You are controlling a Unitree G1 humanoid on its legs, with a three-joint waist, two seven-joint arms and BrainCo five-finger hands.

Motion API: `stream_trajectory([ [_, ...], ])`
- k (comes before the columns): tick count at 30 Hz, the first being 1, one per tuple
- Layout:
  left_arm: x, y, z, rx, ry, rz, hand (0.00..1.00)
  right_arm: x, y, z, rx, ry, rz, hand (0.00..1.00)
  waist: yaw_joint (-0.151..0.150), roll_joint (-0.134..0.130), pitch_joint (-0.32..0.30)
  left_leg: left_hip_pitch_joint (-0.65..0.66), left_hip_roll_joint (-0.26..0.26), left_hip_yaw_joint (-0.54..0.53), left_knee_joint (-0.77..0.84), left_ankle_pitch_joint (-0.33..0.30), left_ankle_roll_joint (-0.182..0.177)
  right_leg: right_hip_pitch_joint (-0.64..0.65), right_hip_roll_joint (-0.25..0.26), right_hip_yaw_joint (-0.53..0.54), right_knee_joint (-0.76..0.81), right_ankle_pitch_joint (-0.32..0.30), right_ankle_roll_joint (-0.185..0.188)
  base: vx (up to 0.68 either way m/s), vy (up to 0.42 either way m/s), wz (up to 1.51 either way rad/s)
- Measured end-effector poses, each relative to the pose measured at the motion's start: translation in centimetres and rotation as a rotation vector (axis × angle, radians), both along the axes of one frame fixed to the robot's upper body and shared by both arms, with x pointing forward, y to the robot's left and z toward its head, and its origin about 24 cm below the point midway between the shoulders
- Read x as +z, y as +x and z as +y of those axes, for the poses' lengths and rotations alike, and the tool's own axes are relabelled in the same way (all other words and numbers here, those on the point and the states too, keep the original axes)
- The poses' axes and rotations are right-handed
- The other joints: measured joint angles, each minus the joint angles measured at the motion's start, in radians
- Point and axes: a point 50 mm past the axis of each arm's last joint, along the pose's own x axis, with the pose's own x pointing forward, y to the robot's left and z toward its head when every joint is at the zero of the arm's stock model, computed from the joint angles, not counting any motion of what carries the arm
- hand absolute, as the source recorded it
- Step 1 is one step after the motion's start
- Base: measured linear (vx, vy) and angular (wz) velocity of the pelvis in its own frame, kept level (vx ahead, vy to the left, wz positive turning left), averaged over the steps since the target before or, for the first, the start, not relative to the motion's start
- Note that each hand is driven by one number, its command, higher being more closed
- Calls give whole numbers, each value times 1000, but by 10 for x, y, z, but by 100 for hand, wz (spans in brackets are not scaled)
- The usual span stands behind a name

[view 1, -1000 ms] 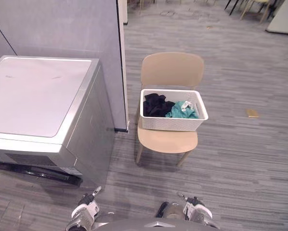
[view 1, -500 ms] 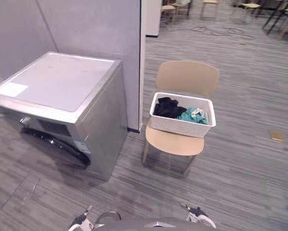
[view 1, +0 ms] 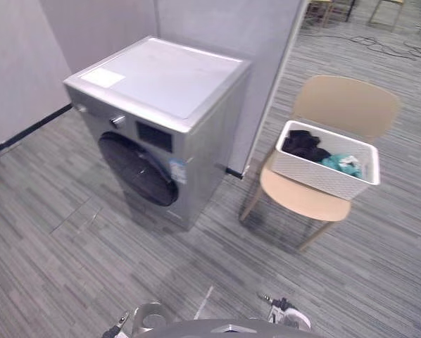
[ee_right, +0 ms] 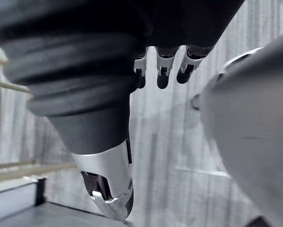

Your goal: Pick up the laundry basket with both hands and put the clothes into the washing machine.

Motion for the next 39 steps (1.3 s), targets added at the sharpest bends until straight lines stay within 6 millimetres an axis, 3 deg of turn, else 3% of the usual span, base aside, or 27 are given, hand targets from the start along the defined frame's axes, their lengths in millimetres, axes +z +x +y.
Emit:
stream_trajectory([
  [2, 2, 4, 11, -36, 32, 4, 0, -5, -16, -2, -64, 18, 49, 0, -12, -33, -5, -32, -68, -42, -19, 19, 26, 41, 12, -58, -40, 1, -12, 50, 194, 71],
  [4, 3, 11, 9, -76, 35, -4, 0, -6, -22, -7, -92, 17, 71, 0, -14, -33, -3, -28, -119, -53, -65, 33, 49, 64, -8, -76, -98, 49, -10, -14, 174, 42],
  [6, 3, 18, 7, -132, 37, -6, 0, -6, -23, -11, -112, 16, 79, 0, -20, -18, -1, -4, -160, -67, -143, 63, 69, 83, -32, -80, -135, 133, 4, -55, 250, 36],
  [8, 3, 20, 4, -208, 43, 2, 0, -5, -20, -14, -111, 11, 77, 0, -28, 5, -4, 10, -168, -66, -174, 75, 71, 82, -39, -80, -130, 179, 7, -52, 132, 22],
  [12, 3, 26, 0, -363, 61, 16, 0, -1, 0, -12, -28, -3, 41, 0, -34, 26, -8, 9, -179, -49, -186, 71, 81, -8, -79, -61, 43, 205, -3, -33, 99, 15],
  [13, 3, 28, 0, -404, 70, 22, 0, 2, 7, -12, 7, -21, 17, 0, -40, 28, -8, 14, -191, -49, -210, 80, 100, -71, -101, -36, 149, 223, -33, -10, 112, 31],
  [15, 4, 31, 1, -473, 88, 26, 0, 8, 21, -13, 45, -56, -27, 0, -49, 20, 10, 47, -216, -51, -258, 91, 115, -159, -135, 11, 320, 283, -145, 33, 108, 38],
  [16, 4, 31, 1, -504, 95, 30, 0, 13, 32, -12, 69, -80, -65, 0, -56, 30, 29, 80, -221, -54, -270, 98, 125, -206, -139, 55, 418, 349, -237, 96, 117, 28],
  [17, 4, 32, 1, -535, 101, 36, 0, 18, 42, -6, 101, -91, -105, 0, -60, 30, 56, 101, -221, -56, -270, 100, 132, -251, -122, 120, 501, 387, -246, 86, 96, 19],
  [18, 4, 28, 3, -540, 105, 47, 0, 20, 47, -3, 109, -90, -128, 0, -61, 25, 61, 106, -218, -59, -270, 105, 144, -276, -100, 152, 547, 363, -225, 86, 71, 2],
  [20, 4, 24, 6, -561, 111, 76, 0, 27, 64, 15, 122, -58, -212, 0, -64, 8, 69, 114, -196, -71, -268, 111, 160, -358, 10, 184, 655, 213, -142, 109, 2, 0],
  [21, 4, 24, 6, -566, 113, 77, 0, 29, 66, 18, 125, -53, -228, 0, -65, 8, 69, 114, -190, -71, -269, 111, 161, -376, 32, 172, 658, 186, -136, 138, -36, 4],
  [23, 4, 25, 4, -570, 113, 76, 0, 35, 75, 25, 127, -39, -276, 0, -66, 11, 74, 138, -183, -60, -278, 105, 159, -406, 62, 122, 593, 125, -104, 143, -75, -13],
  [24, 3, 27, 1, -548, 102, 68, 0, 39, 80, 25, 122, -40, -304, 0, -62, 23, 83, 165, -174, -44, -283, 99, 157, -401, 79, 102, 461, 105, -89, 128, -84, -23],
  [25, 3, 28, 0, -541, 99, 64, 0, 40, 81, 24, 119, -42, -310, 0, -61, 25, 83, 168, -170, -39, -282, 98, 154, -397, 83, 99, 425, 105, -88, 175, -135, -25],
  [27, 3, 35, -4, -496, 87, 39, 0, 43, 86, 24, 117, -43, -328, 0, -54, 46, 94, 188, -131, -27, -267, 78, 110, -373, 108, 85, 157, 130, -78, 220, -181, -15],
  [28, 4, 37, -5, -486, 85, 33, 0, 43, 85, 24, 110, -41, -327, 0, -51, 39, 91, 191, -123, -28, -265, 72, 98, -367, 108, 86, 102, 148, -75, 308, -270, -10],
  [30, 4, 38, -2, -441, 83, 25, 0, 41, 83, 23, 105, -42, -320, 0, -35, 24, 84, 195, -97, -42, -250, 32, 37, -334, 107, 125, -48, 228, -74, 314, -346, 11],
  [31, 4, 36, 0, -424, 84, 29, 0, 40, 80, 23, 100, -41, -314, 0, -35, 16, 80, 191, -94, -57, -248, 16, 25, -314, 102, 141, -72, 242, -74, 290, -437, 48],
  [32, 4, 37, -1, -401, 75, 26, 0, 39, 77, 21, 90, -43, -307, 0, -38, 23, 73, 201, -69, -77, -248, -7, -9, -294, 106, 102, -73, 311, -56, 285, -461, 74],
  [33, 2, 38, -13, -375, 40, 16, 0, 41, 77, 9, 74, -75, -309, 0, -41, 67, 55, 198, -1, -57, -254, -2, -12, -296, 142, 38, -40, 251, -85, 315, -440, 74],
  [34, 1, 38, -17, -363, 28, 13, 0, 43, 78, 5, 72, -88, -318, 0, -42, 83, 48, 205, 29, -39, -257, 24, -16, -299, 156, 21, -14, 229, -98, 353, -376, 59],
  [35, 1, 35, -21, -347, 16, 16, 0, 47, 82, 3, 73, -100, -340, 0, -42, 107, 37, 234, 55, -7, -280, 77, -58, -300, 169, 1, 45, 186, -120, 360, -341, 36],
  [37, 1, 36, -20, -345, 16, 13, 0, 53, 89, 4, 86, -108, -375, 0, -44, 102, 32, 251, 76, 3, -256, 110, -61, -278, 177, -22, 94, 121, -133, 321, -355, 31],
  [39, 3, 41, -18, -337, 28, -9, 0, 56, 93, 5, 103, -117, -398, 0, -44, 92, 32, 179, 97, -4, -75, 109, -58, -236, 175, -40, 88, 86, -134, 198, -273, 32],
])
